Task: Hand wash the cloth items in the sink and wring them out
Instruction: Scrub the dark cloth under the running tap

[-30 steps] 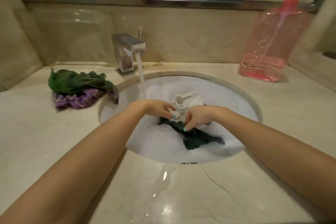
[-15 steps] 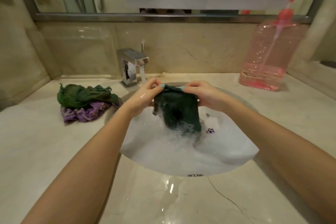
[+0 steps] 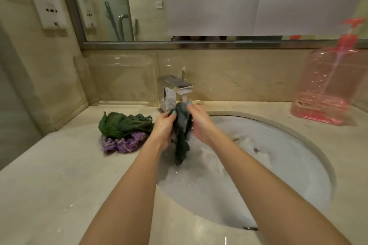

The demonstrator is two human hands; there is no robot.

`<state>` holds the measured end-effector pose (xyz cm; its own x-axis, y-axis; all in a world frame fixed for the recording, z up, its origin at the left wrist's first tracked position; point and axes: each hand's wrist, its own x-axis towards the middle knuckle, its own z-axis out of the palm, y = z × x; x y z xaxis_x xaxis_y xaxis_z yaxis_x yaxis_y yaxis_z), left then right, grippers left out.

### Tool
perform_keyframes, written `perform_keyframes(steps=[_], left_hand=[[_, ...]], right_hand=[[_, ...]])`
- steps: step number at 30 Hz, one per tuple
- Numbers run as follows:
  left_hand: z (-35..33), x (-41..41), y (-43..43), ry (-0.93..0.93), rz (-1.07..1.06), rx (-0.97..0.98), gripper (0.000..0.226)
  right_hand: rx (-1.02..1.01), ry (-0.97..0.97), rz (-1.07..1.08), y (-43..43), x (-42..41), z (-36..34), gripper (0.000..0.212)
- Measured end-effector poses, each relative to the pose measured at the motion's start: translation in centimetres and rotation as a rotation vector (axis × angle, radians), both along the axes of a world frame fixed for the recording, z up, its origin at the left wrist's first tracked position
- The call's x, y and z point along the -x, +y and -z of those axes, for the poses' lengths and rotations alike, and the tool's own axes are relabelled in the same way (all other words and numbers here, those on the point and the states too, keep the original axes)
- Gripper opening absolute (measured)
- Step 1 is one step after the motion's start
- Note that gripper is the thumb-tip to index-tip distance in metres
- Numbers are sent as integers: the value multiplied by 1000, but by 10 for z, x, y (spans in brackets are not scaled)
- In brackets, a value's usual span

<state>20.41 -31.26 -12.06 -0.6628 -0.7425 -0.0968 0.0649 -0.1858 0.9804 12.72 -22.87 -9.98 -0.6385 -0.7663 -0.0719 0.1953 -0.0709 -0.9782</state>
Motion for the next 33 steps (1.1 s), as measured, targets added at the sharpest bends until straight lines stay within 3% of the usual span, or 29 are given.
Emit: perform_keyframes(steps=[7, 10, 12, 14, 17, 20, 24, 27, 30, 33], left_hand=[[-9, 4, 6, 76, -26, -121, 29], [-10, 11, 23, -145, 131, 42, 44], [-8, 17, 36, -259, 158, 221, 46], [-8, 22, 45, -231, 91, 330, 41], [-13, 27, 46, -154, 14, 319, 34], [-18, 27, 39, -16, -12, 123, 29], [-18, 23, 26, 99, -113, -42, 29], [-18, 17, 17, 120, -130, -39, 28], [-11, 12, 13, -80, -20, 127, 29], [5, 5, 8, -502, 168, 366, 33]], right_hand=[[-102, 146, 110, 5, 11, 9, 27], [-122, 107, 189, 5, 12, 3, 29], [-132, 267, 274, 0, 12, 3, 33], [-111, 483, 393, -2, 9, 7, 43], [-113, 617, 459, -2, 10, 13, 44], [-274, 511, 256, 4, 17, 15, 44], [-410, 314, -106, 20, 27, 22, 62], [-382, 206, -294, 30, 37, 28, 46], [-319, 136, -262, 35, 48, 31, 24], [-588, 322, -231, 44, 58, 34, 30]])
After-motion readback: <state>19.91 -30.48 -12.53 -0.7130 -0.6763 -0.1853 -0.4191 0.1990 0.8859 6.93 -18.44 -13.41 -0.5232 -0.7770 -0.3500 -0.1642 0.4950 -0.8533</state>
